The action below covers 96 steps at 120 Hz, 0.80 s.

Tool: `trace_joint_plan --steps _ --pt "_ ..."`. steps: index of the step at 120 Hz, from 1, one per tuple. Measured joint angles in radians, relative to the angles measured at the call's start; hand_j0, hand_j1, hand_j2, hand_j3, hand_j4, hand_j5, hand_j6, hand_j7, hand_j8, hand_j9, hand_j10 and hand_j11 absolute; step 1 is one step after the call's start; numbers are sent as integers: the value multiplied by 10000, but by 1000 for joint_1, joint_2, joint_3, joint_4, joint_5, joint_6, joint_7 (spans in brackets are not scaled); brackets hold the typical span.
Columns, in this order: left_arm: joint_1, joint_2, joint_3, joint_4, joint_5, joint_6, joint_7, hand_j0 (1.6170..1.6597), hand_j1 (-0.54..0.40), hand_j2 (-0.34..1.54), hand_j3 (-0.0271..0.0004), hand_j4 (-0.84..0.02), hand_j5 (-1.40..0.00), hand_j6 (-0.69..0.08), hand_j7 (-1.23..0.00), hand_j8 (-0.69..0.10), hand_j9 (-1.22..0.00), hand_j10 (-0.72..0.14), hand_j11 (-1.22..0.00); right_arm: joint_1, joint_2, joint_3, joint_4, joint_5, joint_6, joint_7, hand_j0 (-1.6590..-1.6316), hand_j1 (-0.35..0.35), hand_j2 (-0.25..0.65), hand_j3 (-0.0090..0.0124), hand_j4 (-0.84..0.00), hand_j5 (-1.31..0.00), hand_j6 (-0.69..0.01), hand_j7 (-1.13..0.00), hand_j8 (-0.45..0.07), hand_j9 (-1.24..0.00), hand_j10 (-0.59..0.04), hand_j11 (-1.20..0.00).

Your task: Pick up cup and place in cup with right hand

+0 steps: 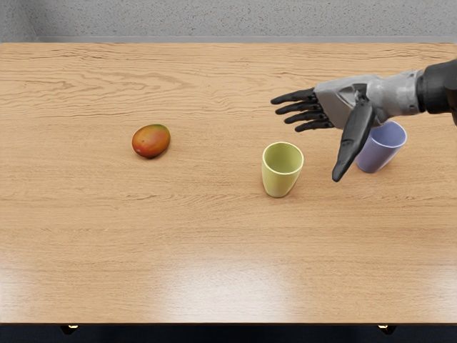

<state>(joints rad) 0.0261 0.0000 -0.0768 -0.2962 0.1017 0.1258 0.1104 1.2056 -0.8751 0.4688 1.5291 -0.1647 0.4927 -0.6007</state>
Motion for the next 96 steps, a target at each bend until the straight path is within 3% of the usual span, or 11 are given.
trace_joint_plan --steps 11,26,42,66,96 --pt "0 0 0 0 0 0 0 16581 3489 0 -1 0 -1 0 -1 0 -1 0 -1 25 0 0 125 -151 -156 -6 -16581 -3491 -1 0 -9 0 -4 0 -3 0 -2 1" --pt "0 0 0 0 0 0 0 16581 3489 0 -1 0 -1 0 -1 0 -1 0 -1 31 65 -55 185 -331 -314 -9 -16581 -3491 1 0 -12 -1 -14 0 -11 -1 -7 0" --pt "1 0 0 0 0 0 0 16581 3490 -1 0 0 -1 0 0 0 0 0 0 12 111 -153 207 -452 -450 -10 -16581 -3491 4 0 -18 -2 -24 0 -19 -1 -13 -1" --pt "0 0 0 0 0 0 0 16581 3490 -1 0 0 0 0 0 0 0 0 0 -36 185 -190 215 -577 -656 -10 -16581 -3491 9 0 -19 -3 -29 0 -22 -2 -15 -1" --pt "0 0 0 0 0 0 0 16581 3490 -1 0 0 0 0 0 0 0 0 0 -126 209 -190 216 -621 -717 -10 -16581 -3327 -16 0 -159 -187 -171 -183 -164 -185 -156 -185"
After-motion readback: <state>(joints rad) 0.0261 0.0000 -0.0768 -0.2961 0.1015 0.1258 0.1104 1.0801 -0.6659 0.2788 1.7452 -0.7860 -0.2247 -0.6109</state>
